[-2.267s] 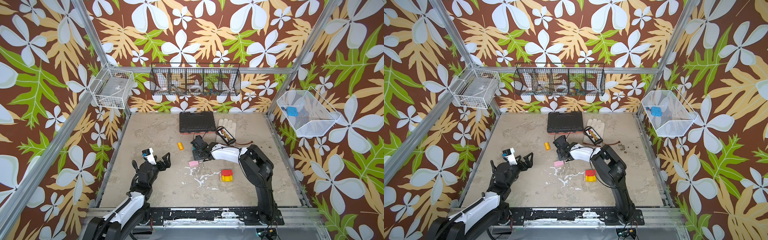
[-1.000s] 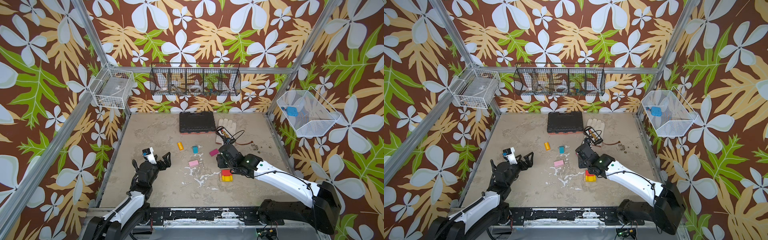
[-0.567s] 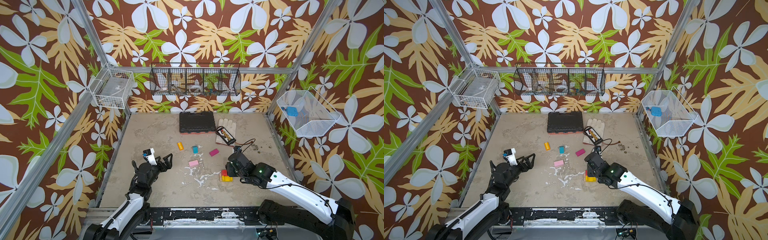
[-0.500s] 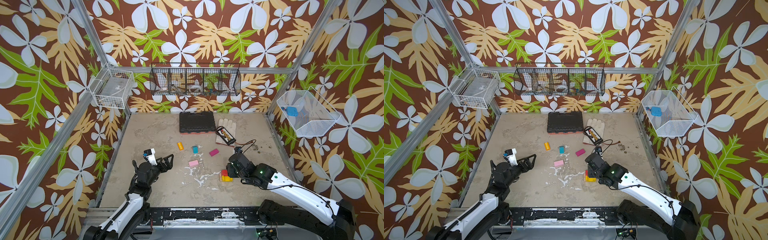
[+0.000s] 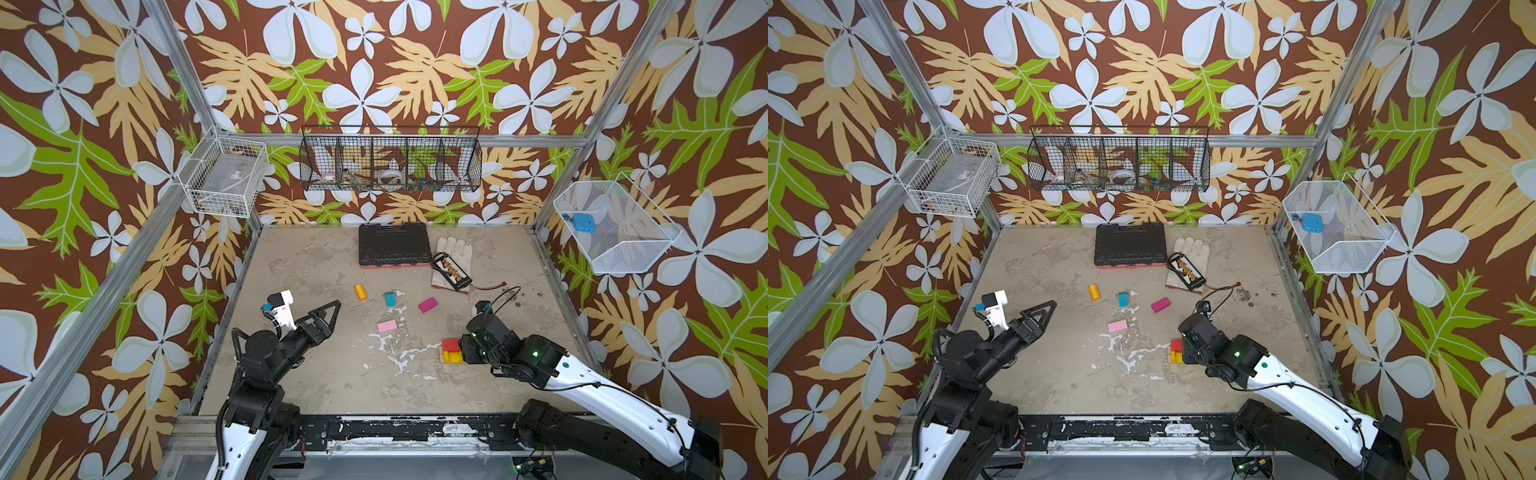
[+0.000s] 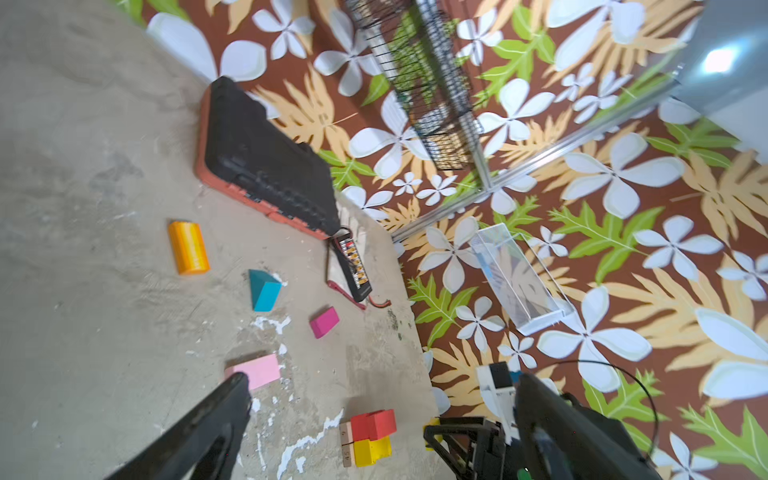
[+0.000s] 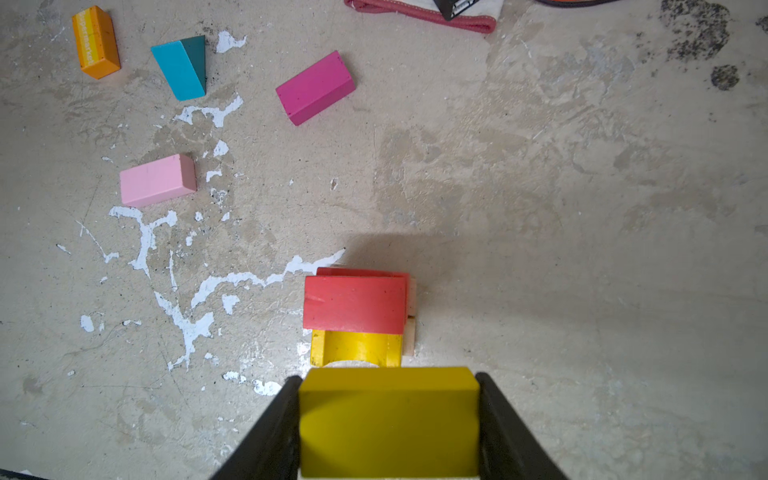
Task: Build the wood block tower
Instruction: 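Carry the yellow block toward the robot over the stack while the left arm shifts slightly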
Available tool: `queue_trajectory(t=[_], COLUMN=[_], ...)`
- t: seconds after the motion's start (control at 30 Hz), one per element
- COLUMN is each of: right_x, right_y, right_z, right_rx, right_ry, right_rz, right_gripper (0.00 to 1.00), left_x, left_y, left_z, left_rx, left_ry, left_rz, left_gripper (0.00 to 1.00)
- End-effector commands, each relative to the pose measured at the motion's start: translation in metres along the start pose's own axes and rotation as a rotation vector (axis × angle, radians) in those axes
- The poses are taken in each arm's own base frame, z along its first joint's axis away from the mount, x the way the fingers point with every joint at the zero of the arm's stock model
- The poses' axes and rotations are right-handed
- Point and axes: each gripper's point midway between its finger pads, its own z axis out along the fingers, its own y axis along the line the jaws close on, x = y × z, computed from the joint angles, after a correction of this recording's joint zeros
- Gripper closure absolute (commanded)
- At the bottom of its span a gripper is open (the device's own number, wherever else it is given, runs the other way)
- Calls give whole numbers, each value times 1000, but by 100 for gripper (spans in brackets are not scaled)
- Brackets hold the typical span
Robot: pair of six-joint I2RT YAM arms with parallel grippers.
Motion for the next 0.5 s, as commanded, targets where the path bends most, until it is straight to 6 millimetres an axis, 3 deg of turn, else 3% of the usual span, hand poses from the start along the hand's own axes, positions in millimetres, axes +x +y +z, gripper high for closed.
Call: queue_trajectory(t=[0.0, 0.1, 0.13, 0.2, 0.27, 0.47], right_x=[9, 15, 17, 21, 25, 33], right_y=[-5, -6, -7, -6, -6, -2], right_z=[0, 2, 2, 5, 7, 15], right_rx=[13, 11, 9, 4, -1, -27], right_ry=[34, 50, 53, 65, 77, 102], right_rz=[13, 27, 33, 42, 53, 71], right_gripper=[54, 54, 54, 54, 55, 56], left_x=[-8, -25, -16, 20, 44, 41], left_y=[-14, 28, 35, 38, 57, 51], left_z=[-14, -22, -17, 4, 12, 9], left_rx=[-58, -362, -373, -238, -220, -182], left_ry=[23, -5, 43, 183, 224, 195], left_rz=[250, 259, 244, 248, 121, 150], left_gripper=[0, 0, 0, 0, 0, 0])
